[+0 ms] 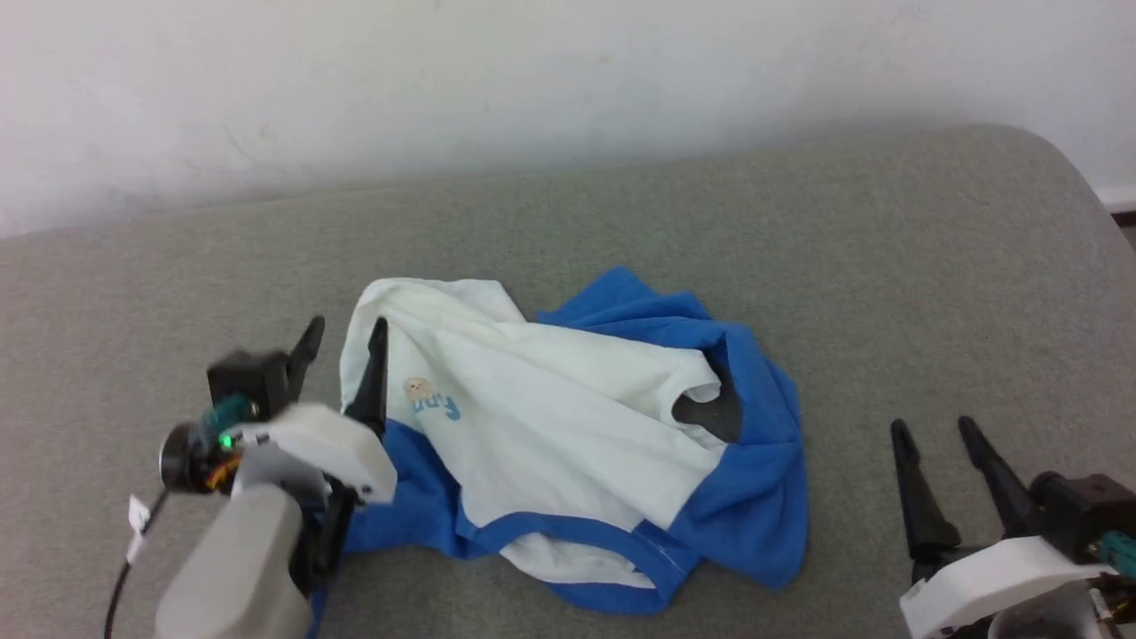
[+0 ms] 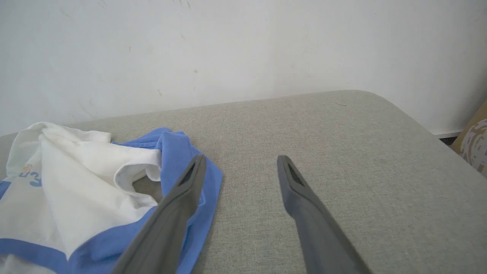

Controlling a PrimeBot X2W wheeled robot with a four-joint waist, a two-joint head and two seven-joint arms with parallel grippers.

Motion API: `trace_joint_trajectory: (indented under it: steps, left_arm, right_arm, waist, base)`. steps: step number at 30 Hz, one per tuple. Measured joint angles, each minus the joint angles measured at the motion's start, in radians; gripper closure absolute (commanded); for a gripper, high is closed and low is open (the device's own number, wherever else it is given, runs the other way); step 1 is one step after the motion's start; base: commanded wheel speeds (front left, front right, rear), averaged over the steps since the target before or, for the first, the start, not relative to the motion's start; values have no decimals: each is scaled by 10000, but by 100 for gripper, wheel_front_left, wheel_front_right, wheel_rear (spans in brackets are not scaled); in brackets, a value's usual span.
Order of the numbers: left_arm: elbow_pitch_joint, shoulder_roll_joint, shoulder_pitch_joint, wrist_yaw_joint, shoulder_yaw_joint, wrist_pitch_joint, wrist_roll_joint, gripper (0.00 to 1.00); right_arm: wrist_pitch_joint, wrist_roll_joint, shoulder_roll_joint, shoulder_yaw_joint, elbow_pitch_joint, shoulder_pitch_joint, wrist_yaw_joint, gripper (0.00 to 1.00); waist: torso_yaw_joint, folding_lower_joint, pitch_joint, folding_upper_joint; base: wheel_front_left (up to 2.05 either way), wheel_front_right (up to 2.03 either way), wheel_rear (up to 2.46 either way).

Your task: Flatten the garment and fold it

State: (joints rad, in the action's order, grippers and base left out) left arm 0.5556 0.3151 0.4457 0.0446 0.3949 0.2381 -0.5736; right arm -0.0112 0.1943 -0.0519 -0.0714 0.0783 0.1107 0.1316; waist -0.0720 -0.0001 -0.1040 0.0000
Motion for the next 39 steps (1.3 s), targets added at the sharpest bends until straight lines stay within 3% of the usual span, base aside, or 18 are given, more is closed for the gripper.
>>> trace_joint_trajectory:
  steps: [5, 11, 21, 22, 23, 29, 35, 39]
  left_arm:
    - [-2117, -144, -1652, 656, -523, 190, 696, 0]
    - [-4543, -581, -3805, 1066, -1325, 190, 1662, 0]
    - [-5503, -1220, -4902, 963, -1856, 190, 2255, 0]
    - [-5503, -1254, -4903, 932, -1904, 190, 2280, 0]
    - [-5499, -1281, -4904, 890, -1956, 190, 2328, 0]
    - [-5492, -1547, -4904, 706, -2265, 190, 2596, 0]
    - [-5448, -1806, -4902, 472, -2495, 190, 2773, 0]
    - [-5394, -1937, -4876, 337, -2577, 190, 2907, 0]
  right_arm:
    - [821, -29, 2, 397, -77, 168, 0, 0]
    - [2794, 100, -136, 853, -978, 214, 0, 0]
    - [5101, 988, -673, 1643, -3141, -810, -2, 0]
    - [5344, 1139, -740, 1726, -3258, -941, -4, 55]
    - [5584, 1256, -840, 1835, -3338, -1064, -4, 100]
    - [5526, 1741, -1198, 1724, -3026, -1681, 0, 100]
    - [4899, 869, -1941, 293, -2658, -3318, 0, 100]
    - [4706, 384, -2069, -347, -3227, -4405, 0, 100]
  waist:
    - [302, 0, 313, 0]
    - [597, -1, 553, 0]
    - [1155, 0, 554, 0]
    - [1195, 0, 539, 0]
    - [1230, 0, 520, 0]
    - [1297, 2, 388, 0]
    - [1278, 2, 251, 0]
    - [1293, 2, 52, 0]
  base:
    - [0, 0, 0]
    - [0, 0, 0]
    - [0, 0, 0]
    - [0, 0, 0]
    - [0, 0, 0]
    - [0, 0, 0]
    - [0, 0, 0]
    - [0, 0, 0]
